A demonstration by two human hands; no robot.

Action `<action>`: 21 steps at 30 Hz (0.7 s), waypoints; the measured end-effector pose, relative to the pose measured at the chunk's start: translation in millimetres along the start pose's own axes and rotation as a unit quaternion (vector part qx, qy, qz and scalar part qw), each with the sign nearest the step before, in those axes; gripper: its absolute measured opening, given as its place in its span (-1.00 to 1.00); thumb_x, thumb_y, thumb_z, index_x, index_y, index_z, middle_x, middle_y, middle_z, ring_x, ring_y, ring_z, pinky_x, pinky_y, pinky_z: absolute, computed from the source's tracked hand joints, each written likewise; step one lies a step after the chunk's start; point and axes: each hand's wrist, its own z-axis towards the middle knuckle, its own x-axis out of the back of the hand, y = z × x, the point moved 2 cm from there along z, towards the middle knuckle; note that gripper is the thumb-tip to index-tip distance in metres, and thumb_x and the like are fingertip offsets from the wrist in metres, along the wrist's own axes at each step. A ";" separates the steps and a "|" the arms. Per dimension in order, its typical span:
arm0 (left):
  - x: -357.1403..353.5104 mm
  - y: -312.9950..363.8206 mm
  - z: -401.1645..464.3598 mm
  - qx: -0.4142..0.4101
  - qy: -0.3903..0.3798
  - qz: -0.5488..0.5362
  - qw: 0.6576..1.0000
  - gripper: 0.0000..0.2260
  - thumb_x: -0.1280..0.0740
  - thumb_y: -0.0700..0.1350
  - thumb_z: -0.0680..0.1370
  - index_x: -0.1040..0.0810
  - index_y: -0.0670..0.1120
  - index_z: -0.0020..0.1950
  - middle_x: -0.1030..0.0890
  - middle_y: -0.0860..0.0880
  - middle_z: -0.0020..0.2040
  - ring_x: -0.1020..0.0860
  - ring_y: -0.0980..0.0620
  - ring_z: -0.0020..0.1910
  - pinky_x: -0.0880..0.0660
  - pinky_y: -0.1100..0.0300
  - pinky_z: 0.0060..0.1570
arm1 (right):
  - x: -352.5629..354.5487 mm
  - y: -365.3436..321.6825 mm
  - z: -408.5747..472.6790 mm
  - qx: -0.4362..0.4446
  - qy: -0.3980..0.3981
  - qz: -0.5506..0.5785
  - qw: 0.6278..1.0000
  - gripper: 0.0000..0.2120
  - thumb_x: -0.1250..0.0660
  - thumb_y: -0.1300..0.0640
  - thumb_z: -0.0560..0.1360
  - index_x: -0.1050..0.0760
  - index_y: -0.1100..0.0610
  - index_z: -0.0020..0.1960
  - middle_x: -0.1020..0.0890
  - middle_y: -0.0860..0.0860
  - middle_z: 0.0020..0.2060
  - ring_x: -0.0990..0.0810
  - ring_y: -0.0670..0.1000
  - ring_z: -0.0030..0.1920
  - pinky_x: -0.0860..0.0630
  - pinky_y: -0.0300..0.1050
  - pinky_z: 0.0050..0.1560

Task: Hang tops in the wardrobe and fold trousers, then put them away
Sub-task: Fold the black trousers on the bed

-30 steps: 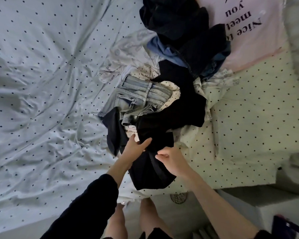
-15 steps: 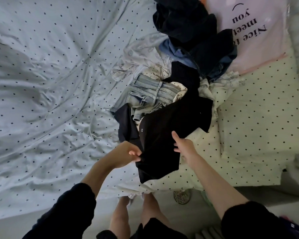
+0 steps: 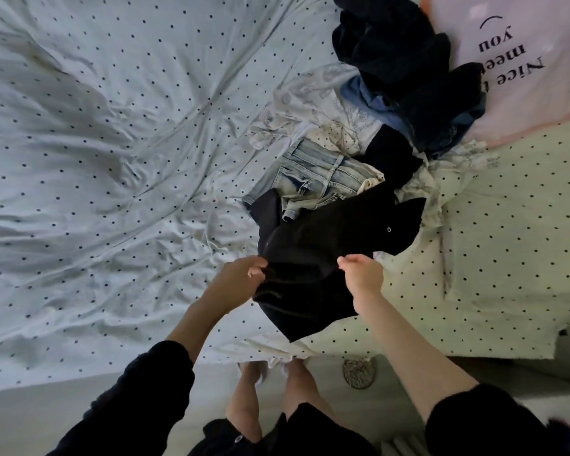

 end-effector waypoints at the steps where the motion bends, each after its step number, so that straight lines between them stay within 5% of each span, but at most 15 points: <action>1: -1.2 1.9 1.7 -0.004 0.014 -0.014 1.000 -0.71 -0.25 -0.17 0.56 -0.49 -0.04 0.28 -0.57 -0.02 0.11 -0.51 0.04 0.00 -0.37 0.27 -0.01 | -2.1 5.4 -8.9 0.042 0.012 -0.074 0.996 -0.92 -0.31 0.10 0.52 -0.56 0.07 -0.08 -0.57 -0.04 -0.13 -0.53 0.08 0.05 -0.38 0.12 0.22; 5: -10.7 22.4 13.8 -0.076 0.041 0.012 0.996 -0.63 -0.25 -0.16 0.58 -0.38 -0.05 0.39 -0.50 -0.07 0.25 -0.49 -0.02 0.14 -0.40 0.14 0.16 | -11.8 21.9 -35.8 0.206 0.004 -0.228 0.952 -0.86 -0.36 0.02 0.49 -0.64 0.04 -0.03 -0.42 -0.09 -0.01 -0.41 -0.02 0.10 -0.30 0.04 0.22; 8: -28.5 36.1 20.0 -0.105 -0.008 0.042 0.994 -0.60 -0.23 -0.13 0.59 -0.32 -0.03 0.44 -0.44 -0.07 0.33 -0.43 -0.04 0.27 -0.32 0.17 0.23 | -8.4 35.4 -31.4 0.257 -0.041 -0.266 0.928 -0.81 -0.35 -0.01 0.50 -0.64 0.05 0.00 -0.47 -0.06 0.06 -0.43 -0.04 0.12 -0.35 0.00 0.21; 14: -70.6 35.8 23.3 -0.092 -0.134 0.106 0.981 -0.53 -0.18 -0.09 0.62 -0.15 -0.02 0.53 -0.20 -0.05 0.51 -0.18 0.01 0.49 -0.13 0.22 0.40 | 34.9 65.5 25.5 0.107 -0.057 -0.106 0.987 -0.72 -0.28 0.01 0.55 -0.50 0.13 0.18 -0.51 0.03 0.17 -0.50 0.02 0.21 -0.39 -0.12 0.19; 21: -108.3 53.6 37.8 -0.115 -0.059 0.183 0.975 -0.38 -0.23 -0.01 0.60 0.04 0.04 0.55 0.03 -0.04 0.56 0.06 -0.05 0.54 -0.04 -0.03 0.48 | 78.7 98.4 107.9 0.044 -0.016 -0.179 0.983 -0.43 -0.25 -0.02 0.56 -0.15 0.11 0.50 -0.29 0.06 0.44 -0.31 0.09 0.41 -0.28 0.12 0.38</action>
